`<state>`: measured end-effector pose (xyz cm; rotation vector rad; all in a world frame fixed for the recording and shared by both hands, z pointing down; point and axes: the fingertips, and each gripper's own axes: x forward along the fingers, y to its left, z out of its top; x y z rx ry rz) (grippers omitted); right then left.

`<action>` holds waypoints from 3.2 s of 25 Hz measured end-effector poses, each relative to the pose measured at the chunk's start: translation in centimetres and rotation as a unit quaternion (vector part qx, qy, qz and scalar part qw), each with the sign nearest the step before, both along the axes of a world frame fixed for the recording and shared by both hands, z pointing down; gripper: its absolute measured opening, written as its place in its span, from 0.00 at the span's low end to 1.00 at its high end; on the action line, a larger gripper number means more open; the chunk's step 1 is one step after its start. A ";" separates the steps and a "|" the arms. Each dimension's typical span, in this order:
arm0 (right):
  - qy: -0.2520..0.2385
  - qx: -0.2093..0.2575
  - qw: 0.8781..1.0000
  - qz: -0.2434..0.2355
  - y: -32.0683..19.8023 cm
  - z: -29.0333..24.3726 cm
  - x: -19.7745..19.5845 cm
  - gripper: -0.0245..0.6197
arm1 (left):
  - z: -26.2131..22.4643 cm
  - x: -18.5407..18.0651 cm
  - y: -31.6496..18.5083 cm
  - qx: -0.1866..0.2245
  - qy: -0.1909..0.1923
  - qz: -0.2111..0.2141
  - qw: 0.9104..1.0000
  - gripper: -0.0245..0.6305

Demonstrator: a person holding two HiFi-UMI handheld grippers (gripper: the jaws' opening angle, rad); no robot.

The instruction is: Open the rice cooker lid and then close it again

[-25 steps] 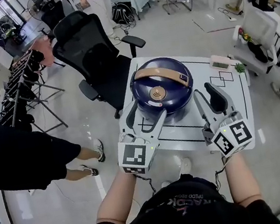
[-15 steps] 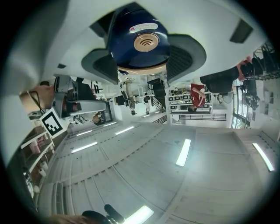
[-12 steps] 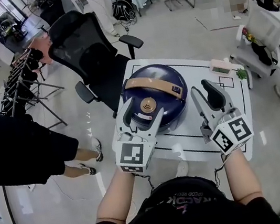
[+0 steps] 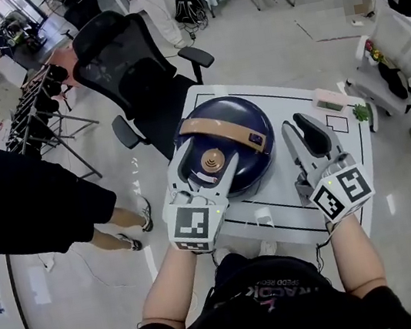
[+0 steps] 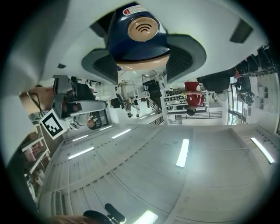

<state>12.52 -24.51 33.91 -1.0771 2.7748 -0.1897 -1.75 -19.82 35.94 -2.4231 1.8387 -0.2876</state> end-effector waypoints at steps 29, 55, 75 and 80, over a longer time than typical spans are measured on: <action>0.030 -0.097 0.993 0.060 -0.9 4.2 -4.5 0.04 | 4.6 0.1 -5.0 -0.030 -0.263 0.163 0.950 0.54; 0.071 -0.156 0.983 0.069 -1.4 7.9 -6.5 0.04 | 7.6 2.7 -6.5 0.001 -0.457 0.247 0.854 0.40; 0.045 -0.180 0.980 0.068 -1.6 8.4 -6.3 0.04 | 8.2 3.5 -7.1 0.042 -0.517 0.246 0.819 0.29; 0.044 -0.181 0.980 0.069 -1.6 8.4 -6.2 0.04 | 8.3 3.5 -7.2 0.045 -0.530 0.250 0.809 0.28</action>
